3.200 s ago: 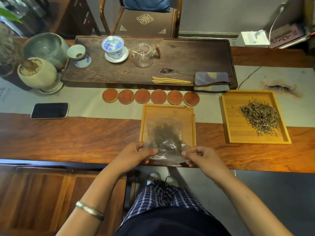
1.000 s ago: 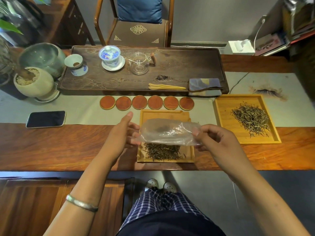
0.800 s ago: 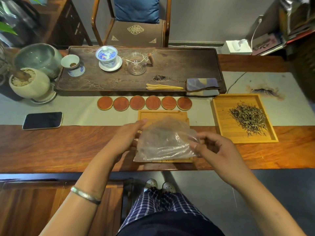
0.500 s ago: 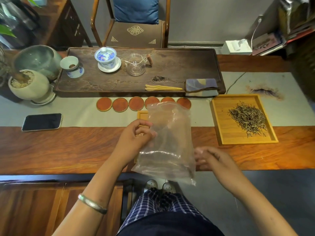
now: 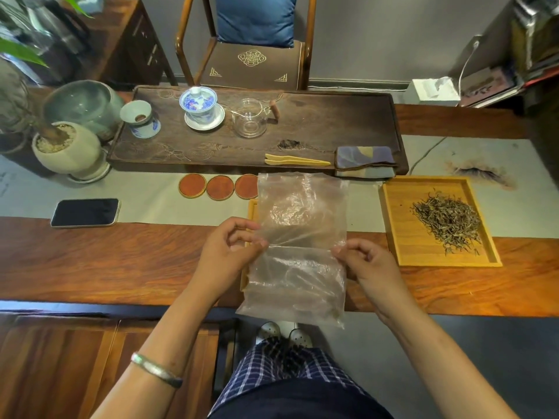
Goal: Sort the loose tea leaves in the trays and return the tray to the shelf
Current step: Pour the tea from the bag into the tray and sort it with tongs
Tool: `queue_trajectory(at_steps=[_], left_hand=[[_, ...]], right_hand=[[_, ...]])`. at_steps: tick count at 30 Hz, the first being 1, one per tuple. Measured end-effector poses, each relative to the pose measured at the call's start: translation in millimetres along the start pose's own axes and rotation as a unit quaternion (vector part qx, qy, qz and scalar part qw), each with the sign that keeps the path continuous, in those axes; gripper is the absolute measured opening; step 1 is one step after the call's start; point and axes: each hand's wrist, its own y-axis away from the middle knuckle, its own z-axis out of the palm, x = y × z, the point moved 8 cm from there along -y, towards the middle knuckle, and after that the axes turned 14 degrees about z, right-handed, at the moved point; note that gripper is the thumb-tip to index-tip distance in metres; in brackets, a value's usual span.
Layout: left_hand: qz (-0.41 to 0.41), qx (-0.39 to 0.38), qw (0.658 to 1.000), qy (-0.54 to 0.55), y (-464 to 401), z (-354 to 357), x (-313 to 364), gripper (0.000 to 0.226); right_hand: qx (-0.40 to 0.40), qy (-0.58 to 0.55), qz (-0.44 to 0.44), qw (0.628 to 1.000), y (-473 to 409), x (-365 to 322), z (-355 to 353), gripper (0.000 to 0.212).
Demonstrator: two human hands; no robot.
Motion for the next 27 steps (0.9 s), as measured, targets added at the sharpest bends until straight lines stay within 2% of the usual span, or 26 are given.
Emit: queue_trajectory(at_steps=[4, 7, 12, 15, 17, 21, 27], left_hand=[[0.002, 0.029, 0.999, 0.015, 2.5, -0.8, -1.9, 0.02], [0.019, 0.069, 0.997, -0.013, 0.3, -15.6, -2.5, 0.016], [0.035, 0.14, 0.987, -0.074, -15.6, -86.9, -13.4, 0.015], [0.043, 0.174, 0.977, -0.112, -27.9, -139.1, -27.1, 0.016], [0.039, 0.185, 0.972, -0.136, -38.7, -170.0, -41.8, 0.018], [0.007, 0.186, 0.965, -0.185, -60.1, -219.4, -85.8, 0.022], [-0.067, 0.156, 0.953, -0.249, -93.5, -256.0, -159.7, 0.026]], right_hand=[[-0.005, 0.015, -0.012, 1.0, -0.2, 2.9, -0.5, 0.007], [-0.019, 0.042, -0.019, 0.999, -6.9, -2.8, 16.7, 0.006], [-0.065, 0.1, -0.065, 0.991, -27.6, -39.1, 93.0, 0.01], [-0.107, 0.102, -0.077, 0.986, -46.0, -57.2, 149.8, 0.001], [-0.119, 0.096, -0.068, 0.986, -64.8, -60.9, 185.2, 0.011], [-0.099, 0.152, -0.06, 0.981, -109.2, -48.5, 246.1, 0.019], [-0.034, 0.305, -0.069, 0.949, -171.7, -31.5, 294.0, 0.006]])
